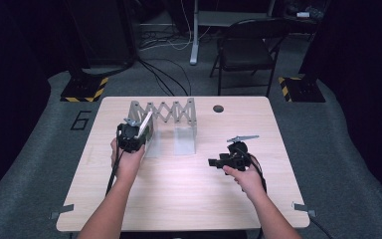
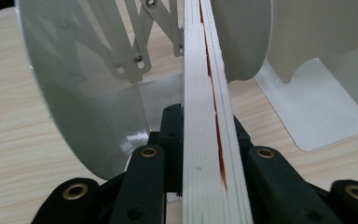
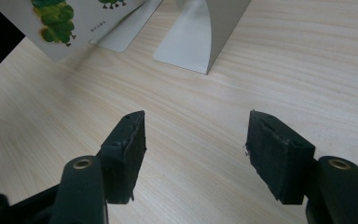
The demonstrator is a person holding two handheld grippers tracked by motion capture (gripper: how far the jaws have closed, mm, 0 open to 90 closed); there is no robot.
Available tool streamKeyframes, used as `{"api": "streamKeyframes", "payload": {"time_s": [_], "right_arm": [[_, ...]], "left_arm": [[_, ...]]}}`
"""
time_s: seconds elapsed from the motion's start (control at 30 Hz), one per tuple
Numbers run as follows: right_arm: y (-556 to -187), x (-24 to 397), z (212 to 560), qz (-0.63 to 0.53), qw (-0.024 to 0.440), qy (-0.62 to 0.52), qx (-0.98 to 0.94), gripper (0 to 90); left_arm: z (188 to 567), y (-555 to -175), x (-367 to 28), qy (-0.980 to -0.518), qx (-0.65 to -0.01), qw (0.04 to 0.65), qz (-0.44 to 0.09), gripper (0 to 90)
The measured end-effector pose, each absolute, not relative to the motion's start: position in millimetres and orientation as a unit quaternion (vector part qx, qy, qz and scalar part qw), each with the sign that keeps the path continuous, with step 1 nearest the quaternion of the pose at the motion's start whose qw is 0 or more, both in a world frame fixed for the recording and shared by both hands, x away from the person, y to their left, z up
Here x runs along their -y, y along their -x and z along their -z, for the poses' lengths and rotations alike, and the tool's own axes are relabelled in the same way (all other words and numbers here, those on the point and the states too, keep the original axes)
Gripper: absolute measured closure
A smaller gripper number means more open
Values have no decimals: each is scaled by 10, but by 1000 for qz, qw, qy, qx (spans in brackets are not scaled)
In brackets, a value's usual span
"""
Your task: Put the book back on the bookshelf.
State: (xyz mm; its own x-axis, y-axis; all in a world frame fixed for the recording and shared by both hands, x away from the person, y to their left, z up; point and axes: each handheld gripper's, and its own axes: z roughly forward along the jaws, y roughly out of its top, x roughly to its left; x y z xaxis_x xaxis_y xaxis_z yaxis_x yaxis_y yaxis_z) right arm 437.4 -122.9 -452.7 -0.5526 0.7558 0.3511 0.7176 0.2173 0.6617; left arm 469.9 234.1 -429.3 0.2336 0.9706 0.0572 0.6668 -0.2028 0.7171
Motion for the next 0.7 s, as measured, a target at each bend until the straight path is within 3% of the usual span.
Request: {"api": "streamKeyframes", "payload": {"time_s": [0.7], "right_arm": [[-4390, 1196, 4527, -416, 18, -473, -777, 376]], "left_arm": [[4370, -4766, -2296, -720, -587, 278, -244, 753]]}}
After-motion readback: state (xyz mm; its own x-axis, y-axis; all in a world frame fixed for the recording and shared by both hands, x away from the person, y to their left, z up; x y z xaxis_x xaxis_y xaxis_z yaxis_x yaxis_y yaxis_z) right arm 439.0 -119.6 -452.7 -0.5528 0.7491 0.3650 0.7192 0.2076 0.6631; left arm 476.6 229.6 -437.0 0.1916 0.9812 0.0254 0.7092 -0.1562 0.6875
